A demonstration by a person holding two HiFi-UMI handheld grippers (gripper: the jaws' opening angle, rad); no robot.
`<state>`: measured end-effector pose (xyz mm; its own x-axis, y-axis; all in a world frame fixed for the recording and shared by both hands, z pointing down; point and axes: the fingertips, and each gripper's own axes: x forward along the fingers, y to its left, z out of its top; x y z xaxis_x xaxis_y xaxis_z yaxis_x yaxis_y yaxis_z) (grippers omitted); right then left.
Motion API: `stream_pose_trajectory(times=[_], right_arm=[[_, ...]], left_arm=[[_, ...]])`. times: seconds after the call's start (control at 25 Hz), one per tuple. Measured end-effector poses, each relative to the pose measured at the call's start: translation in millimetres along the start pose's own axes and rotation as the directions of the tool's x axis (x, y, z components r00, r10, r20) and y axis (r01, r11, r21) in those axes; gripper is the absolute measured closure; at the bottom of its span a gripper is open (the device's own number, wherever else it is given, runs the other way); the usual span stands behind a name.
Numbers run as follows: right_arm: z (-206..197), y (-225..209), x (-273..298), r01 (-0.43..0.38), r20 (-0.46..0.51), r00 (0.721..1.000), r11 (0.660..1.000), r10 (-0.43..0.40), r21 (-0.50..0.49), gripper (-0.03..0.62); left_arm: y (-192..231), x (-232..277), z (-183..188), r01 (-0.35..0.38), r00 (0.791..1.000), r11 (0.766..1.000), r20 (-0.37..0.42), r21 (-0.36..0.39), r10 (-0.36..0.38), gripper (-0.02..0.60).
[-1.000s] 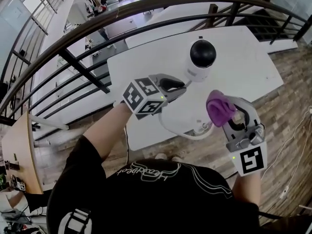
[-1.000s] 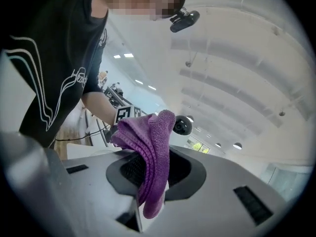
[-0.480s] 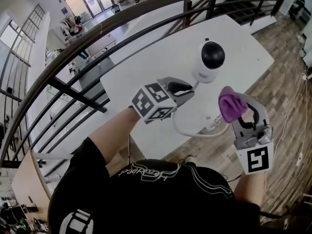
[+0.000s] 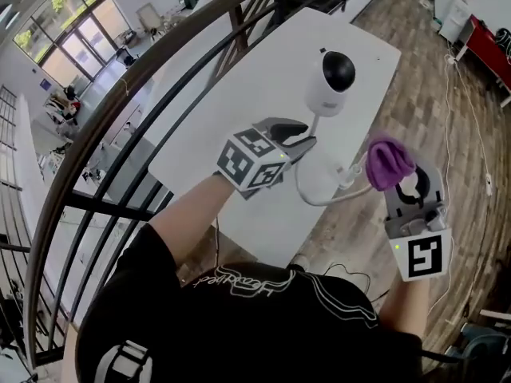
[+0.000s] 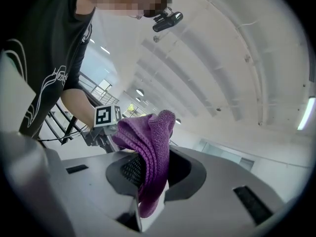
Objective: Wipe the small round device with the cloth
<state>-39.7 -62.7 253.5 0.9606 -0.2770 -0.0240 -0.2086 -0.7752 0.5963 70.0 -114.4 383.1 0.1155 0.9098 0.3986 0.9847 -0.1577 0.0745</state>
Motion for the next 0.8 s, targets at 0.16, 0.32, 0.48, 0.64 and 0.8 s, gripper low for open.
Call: stream_pose_trajectory(times=[0.16,0.32,0.48,0.64,0.8], right_arm=[[5.3,-3.5,-6.5,0.025,0.005,1.000,1.000,-0.025,-0.005,0.533],[10.5,-2.4,1.6,0.043,0.009,0.999,0.999,-0.043,-0.001,0.533],[17.1,-0.2,13.6,0.045,0.000,0.999,0.999,-0.045,-0.015,0.533],[14.4,1.1,30.6,0.129,-0.076,0.989,0.991,-0.130,-0.028,0.533],[17.8,-5.4,41.8,0.265,-0.135,0.953,0.963,-0.270,-0.054,0.533]], left_arm=[[8.4,-2.3,5.4,-0.013,1.000,1.000,0.021,-0.017,0.014,0.462],[13.3,1.6,-4.3,0.022,1.000,0.999,-0.004,-0.034,-0.022,0.462],[8.4,7.6,-2.4,0.111,0.994,0.994,-0.013,-0.008,-0.111,0.462],[5.8,12.2,-3.0,0.225,0.974,0.973,-0.027,0.050,-0.224,0.462],[10.5,13.0,-4.5,0.335,0.942,0.938,-0.028,0.088,-0.334,0.462]])
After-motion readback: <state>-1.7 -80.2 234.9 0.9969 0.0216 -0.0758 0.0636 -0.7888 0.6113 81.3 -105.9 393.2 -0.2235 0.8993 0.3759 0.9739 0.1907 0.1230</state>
